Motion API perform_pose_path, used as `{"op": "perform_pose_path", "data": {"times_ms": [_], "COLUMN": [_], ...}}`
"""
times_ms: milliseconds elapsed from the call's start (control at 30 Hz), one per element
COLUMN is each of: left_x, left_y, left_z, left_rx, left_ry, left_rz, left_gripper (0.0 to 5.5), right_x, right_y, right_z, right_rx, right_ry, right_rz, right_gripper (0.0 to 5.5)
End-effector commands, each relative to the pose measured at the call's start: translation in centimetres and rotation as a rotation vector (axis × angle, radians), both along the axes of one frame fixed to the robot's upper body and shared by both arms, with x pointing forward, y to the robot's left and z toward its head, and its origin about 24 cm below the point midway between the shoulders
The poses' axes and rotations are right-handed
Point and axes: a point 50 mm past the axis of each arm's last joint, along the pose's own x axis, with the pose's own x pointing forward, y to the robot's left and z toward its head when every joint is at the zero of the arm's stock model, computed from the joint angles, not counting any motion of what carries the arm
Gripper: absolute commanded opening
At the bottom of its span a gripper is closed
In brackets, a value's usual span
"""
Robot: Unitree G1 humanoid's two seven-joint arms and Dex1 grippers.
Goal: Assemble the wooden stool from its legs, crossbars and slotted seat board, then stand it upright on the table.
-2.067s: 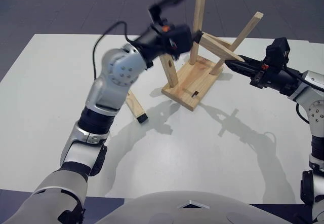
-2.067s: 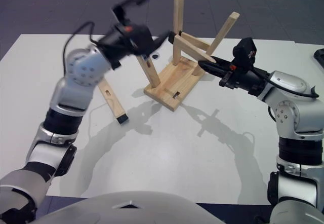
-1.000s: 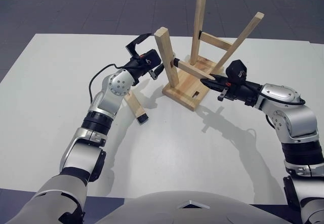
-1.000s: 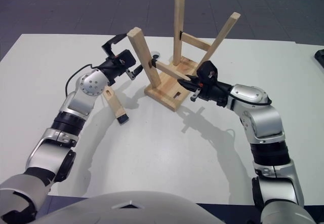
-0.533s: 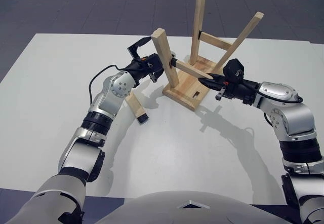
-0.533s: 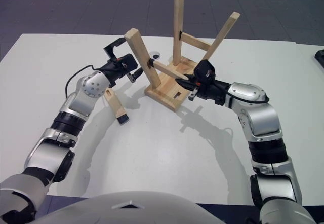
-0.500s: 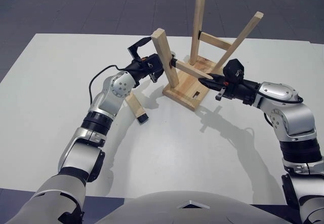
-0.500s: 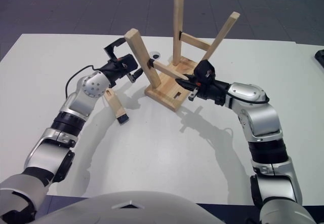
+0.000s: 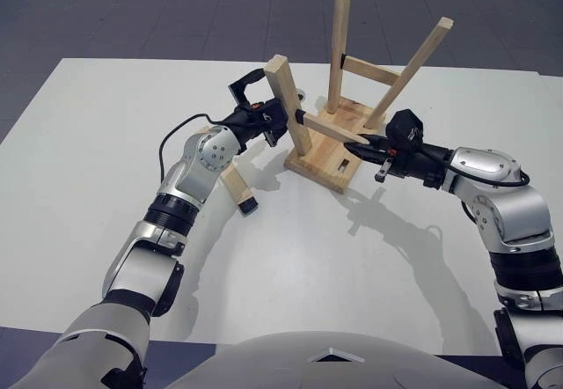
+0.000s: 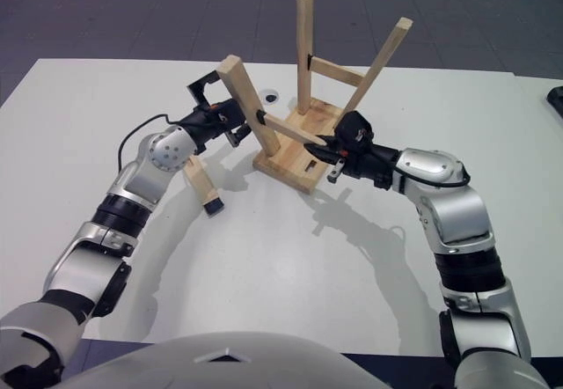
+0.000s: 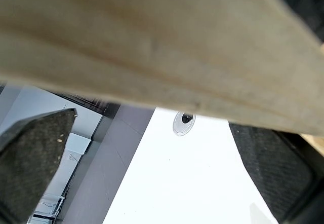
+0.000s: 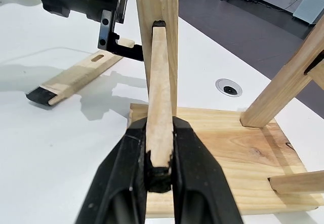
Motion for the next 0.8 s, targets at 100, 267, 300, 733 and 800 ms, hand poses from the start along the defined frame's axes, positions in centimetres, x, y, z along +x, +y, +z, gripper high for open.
{"op": "perform_pose_path", "data": {"times_ms": [100, 267, 300, 733, 800], "left_x": [-0.1, -0.4, -0.4, -0.7, -0.8], "left_y": [-1.6, -2.1, -2.2, -4.9, -5.4], "left_z": [1.5, 1.5, 1.5, 1.7, 1.7], "left_rx": [0.033, 0.051, 0.056, 0.124, 0.136], "left_ry": [-0.067, -0.073, -0.073, -0.099, -0.102], "left_rz": [-0.083, -0.112, -0.117, -0.222, -0.243], "left_gripper": [5.40, 5.40, 5.40, 5.40, 5.40], "right_x": [1.2, 1.8, 1.9, 2.2, 2.3], "right_y": [-0.2, 0.1, 0.2, 1.3, 1.5], "right_z": [0.6, 1.8, 2.0, 4.4, 4.7], "right_rx": [-0.113, -0.143, -0.151, -0.189, -0.182], "right_ry": [-0.020, -0.058, -0.066, -0.137, -0.142], "right_rz": [0.069, 0.106, 0.114, 0.203, 0.212], "right_gripper": [0.43, 0.43, 0.43, 0.43, 0.43]}}
